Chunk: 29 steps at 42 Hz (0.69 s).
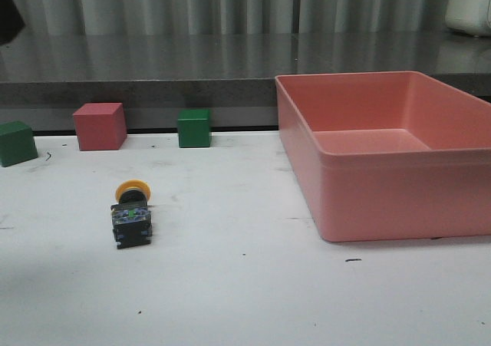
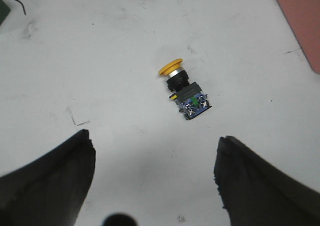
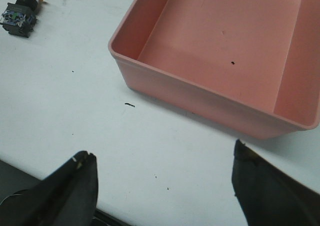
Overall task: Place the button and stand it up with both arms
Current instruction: 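Move the left gripper toward the button on the table, then lower the left gripper over the button and close on its body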
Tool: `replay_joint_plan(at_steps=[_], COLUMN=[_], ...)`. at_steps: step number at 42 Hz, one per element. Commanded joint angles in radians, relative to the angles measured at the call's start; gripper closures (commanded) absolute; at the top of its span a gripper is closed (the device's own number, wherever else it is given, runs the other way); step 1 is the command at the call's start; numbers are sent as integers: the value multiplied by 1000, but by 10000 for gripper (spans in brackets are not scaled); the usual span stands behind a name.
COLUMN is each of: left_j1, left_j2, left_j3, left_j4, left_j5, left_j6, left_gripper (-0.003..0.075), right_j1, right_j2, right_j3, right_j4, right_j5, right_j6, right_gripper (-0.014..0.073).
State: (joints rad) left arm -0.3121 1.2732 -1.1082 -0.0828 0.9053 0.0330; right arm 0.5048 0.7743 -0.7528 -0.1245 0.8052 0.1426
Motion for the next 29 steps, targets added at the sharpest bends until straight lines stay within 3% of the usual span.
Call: replay_joint_plan(at_steps=[1,10,22,29], left_j1=[-69,-137,-137,-137], left_j2=[48,228,399,469], left_j3=[-79,-206,-288,-295], left_j4=[102,178,178,178], left_j5=[-19,68,138,129], left_j6=[-141,-358,-485,-551], left_gripper=[225,224,220,165], right_j1=[-6,-6,-6,-6], right_j2=[-7,-7,-7,-7], right_j3=[-26,-26,-26,-26], right_j4=[-5,-5,-5,-5], right_j5=[-47,-47,-47,-47], right_j6=[-12,-12,-12,-12], right_gripper=[20,20,20,20])
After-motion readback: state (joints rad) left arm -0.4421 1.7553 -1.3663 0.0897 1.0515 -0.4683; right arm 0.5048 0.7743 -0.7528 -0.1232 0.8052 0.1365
